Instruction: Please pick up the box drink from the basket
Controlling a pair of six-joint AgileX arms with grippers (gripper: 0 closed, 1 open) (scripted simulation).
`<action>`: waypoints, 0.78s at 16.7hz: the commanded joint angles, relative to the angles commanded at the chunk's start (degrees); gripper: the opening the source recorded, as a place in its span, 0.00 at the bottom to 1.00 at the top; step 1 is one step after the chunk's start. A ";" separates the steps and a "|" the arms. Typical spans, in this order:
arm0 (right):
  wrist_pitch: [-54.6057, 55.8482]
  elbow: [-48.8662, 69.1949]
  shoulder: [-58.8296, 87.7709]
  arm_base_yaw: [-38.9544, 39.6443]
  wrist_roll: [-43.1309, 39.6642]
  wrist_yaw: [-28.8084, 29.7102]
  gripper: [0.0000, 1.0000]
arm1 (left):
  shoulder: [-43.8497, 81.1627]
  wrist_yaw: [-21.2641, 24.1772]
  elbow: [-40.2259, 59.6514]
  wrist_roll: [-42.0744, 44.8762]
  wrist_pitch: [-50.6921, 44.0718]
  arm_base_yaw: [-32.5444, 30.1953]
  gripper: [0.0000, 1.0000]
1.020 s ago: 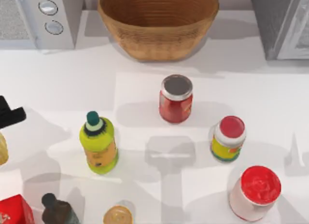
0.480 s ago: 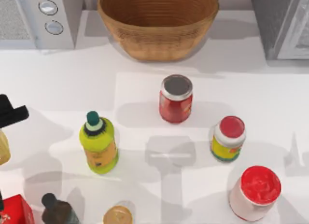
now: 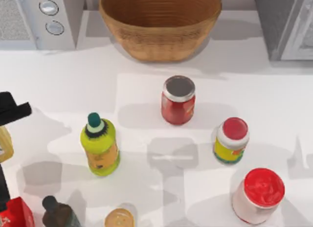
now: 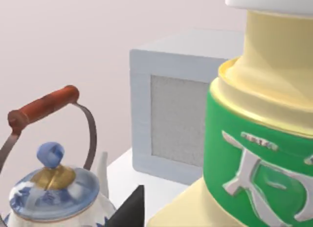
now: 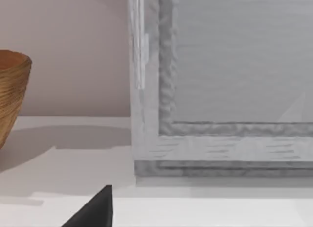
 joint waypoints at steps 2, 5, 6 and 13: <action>0.00 0.00 0.00 0.00 0.00 0.00 1.00 | 3.59 1.10 -0.38 -0.08 3.76 1.47 0.00; 0.00 0.00 0.00 0.00 0.00 0.00 1.00 | 9.31 2.95 -0.90 -0.18 10.23 3.16 0.00; 0.00 0.00 0.00 0.00 0.00 0.00 1.00 | 11.57 3.76 -1.08 -0.21 12.83 3.85 0.00; 0.00 0.00 0.00 0.00 0.00 0.00 1.00 | 17.33 7.26 -1.87 -0.43 18.96 6.39 0.00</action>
